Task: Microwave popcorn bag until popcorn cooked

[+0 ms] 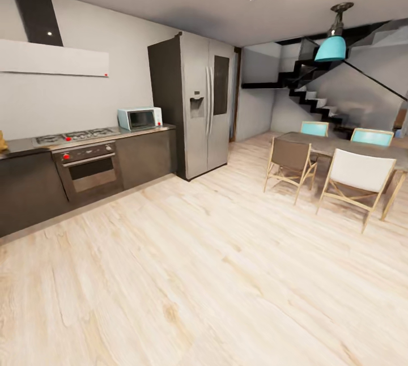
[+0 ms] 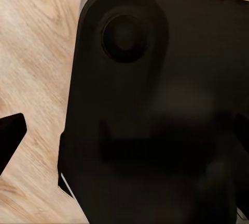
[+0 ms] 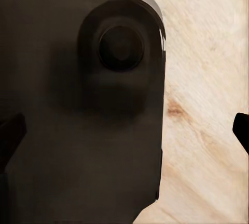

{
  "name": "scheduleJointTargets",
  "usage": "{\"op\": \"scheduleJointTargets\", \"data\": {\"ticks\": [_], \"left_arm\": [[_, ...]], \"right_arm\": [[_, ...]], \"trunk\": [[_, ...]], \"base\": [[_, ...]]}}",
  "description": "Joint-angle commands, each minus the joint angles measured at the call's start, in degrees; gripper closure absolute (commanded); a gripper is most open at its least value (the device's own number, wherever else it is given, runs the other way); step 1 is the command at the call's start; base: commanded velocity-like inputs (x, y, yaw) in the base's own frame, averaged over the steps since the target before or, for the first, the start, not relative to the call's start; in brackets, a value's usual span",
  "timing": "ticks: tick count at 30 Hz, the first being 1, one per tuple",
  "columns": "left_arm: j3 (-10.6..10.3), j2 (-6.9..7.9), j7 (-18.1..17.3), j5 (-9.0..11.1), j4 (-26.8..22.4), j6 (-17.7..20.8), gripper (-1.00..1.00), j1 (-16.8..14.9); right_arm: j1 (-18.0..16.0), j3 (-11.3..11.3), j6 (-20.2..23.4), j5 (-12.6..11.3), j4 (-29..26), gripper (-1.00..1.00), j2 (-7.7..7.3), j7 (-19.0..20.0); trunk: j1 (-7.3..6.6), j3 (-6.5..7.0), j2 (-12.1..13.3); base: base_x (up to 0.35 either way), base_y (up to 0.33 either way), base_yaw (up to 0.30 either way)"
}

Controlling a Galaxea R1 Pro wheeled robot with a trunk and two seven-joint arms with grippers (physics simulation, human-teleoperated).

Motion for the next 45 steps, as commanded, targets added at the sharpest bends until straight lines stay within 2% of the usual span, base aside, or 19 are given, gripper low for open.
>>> {"op": "scheduleJointTargets", "data": {"ticks": [1, 7, 45], "left_arm": [[0.0, -0.01, 0.01, 0.32, -0.05, -0.09, -1.0, 0.01], [0.0, 0.0, -0.02, 0.32, -0.05, -0.05, -1.0, 0.01], [0.0, 0.21, 0.1, 0.34, -0.05, 0.09, -1.0, 0.01]], "right_arm": [[-0.03, 0.03, -0.19, 0.04, 0.05, -1.0, 0.01, -0.18], [-0.03, 0.01, -0.19, 0.04, 0.05, -1.0, -0.07, -0.19], [-0.03, 0.03, -0.28, -0.13, 0.04, -1.0, -0.43, 0.2]], "trunk": [[0.03, -0.05, -0.02], [0.03, -0.05, -0.02], [0.03, -0.05, -0.02]], "base": [[0.325, 0.0, 0.267], [0.325, 0.0, 0.153], [0.325, 0.0, 0.001]]}}
